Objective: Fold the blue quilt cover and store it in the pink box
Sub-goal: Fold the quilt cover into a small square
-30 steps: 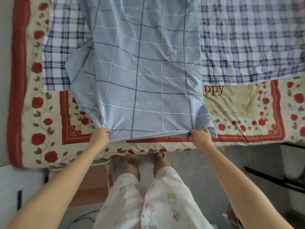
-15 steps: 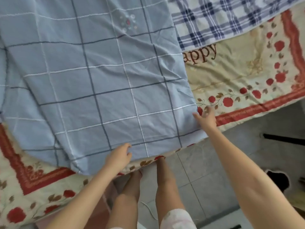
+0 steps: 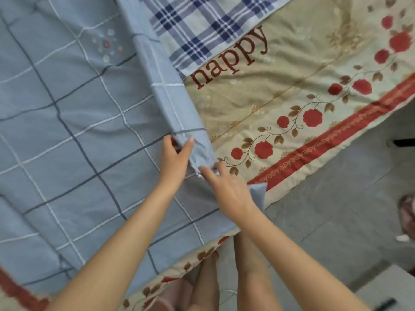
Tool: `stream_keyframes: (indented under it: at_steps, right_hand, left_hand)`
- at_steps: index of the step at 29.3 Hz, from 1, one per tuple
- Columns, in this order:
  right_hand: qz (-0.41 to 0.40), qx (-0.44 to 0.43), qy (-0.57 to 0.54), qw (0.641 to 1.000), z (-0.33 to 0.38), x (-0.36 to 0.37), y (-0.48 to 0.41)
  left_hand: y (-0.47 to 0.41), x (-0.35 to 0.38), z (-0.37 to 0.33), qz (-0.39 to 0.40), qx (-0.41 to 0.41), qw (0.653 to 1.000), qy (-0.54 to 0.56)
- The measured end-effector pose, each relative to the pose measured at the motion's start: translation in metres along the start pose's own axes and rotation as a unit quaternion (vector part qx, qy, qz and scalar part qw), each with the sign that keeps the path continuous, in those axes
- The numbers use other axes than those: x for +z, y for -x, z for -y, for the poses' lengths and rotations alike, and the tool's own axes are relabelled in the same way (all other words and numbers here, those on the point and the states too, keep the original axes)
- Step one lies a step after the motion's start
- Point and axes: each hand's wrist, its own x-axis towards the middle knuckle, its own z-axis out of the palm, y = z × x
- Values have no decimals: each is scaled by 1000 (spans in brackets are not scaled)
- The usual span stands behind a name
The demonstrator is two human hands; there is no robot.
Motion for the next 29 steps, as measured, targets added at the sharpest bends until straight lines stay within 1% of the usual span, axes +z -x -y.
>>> stream_keyframes:
  at_steps: [2, 5, 7, 9, 11, 13, 14, 15, 17, 18, 19, 20, 21, 22, 23, 24, 25, 26, 27, 28, 29]
  right_hand:
    - [16, 10, 1, 1000, 3, 9, 5]
    - [-6, 12, 0, 1000, -5, 25, 13]
    - [-12, 5, 18, 1000, -12, 31, 19]
    - [-36, -8, 34, 999, -25, 37, 25]
    - [-30, -22, 34, 999, -39, 30, 28]
    - [15, -14, 10, 1000, -50, 20, 30]
    - [34, -12, 14, 999, -56, 20, 32]
    - [69, -12, 21, 997, -61, 20, 33]
    - [170, -6, -8, 985, -63, 10, 38]
    - [226, 11, -52, 973, -67, 2, 41]
    - [281, 40, -119, 952, -69, -5, 40]
    - [314, 71, -182, 929, -72, -11, 39]
    - [307, 90, -219, 922, -76, -16, 36]
    - [251, 110, -242, 931, -78, -19, 31]
    - [155, 132, -259, 944, -79, -23, 23]
    - [55, 154, -280, 946, -78, -28, 11]
    - [-27, 172, -306, 936, -76, -33, -1]
    - [-78, 172, -323, 927, -72, -42, -19]
    - [-91, 165, -331, 925, -66, -53, -39]
    - [-86, 155, -332, 926, -62, -61, -59]
    - [-70, 132, -314, 938, -53, -70, -80]
  left_hand:
    - [-5, 6, -2, -37, -33, 999, 21]
    - [-10, 14, -3, -72, -71, 995, -13]
    - [-9, 17, -3, -74, -74, 993, -47]
    - [-3, 21, -1, -79, -70, 994, -41]
    - [2, 26, 1, -85, -70, 993, -34]
    - [7, 30, 8, -84, -82, 993, -24]
    - [12, 31, 12, -77, -91, 993, -11]
    - [15, 31, 15, -71, -98, 993, -6]
    - [27, 34, 19, -55, -90, 994, -24]
    - [34, 37, 20, -45, -76, 995, -38]
    - [40, 40, 19, -39, -61, 996, -54]
    - [46, 44, 18, -35, -47, 996, -72]
    - [54, 47, 15, -29, -34, 995, -93]
    - [61, 50, 16, -21, -25, 993, -115]
    - [66, 53, 17, -12, -18, 990, -140]
    - [71, 56, 19, 2, -16, 985, -173]
    - [77, 59, 20, 18, -15, 979, -204]
    - [79, 62, 20, 25, -10, 975, -221]
    - [81, 64, 17, 31, -6, 973, -229]
    - [82, 68, 17, 40, -10, 969, -243]
    - [84, 70, 14, 37, -9, 966, -255]
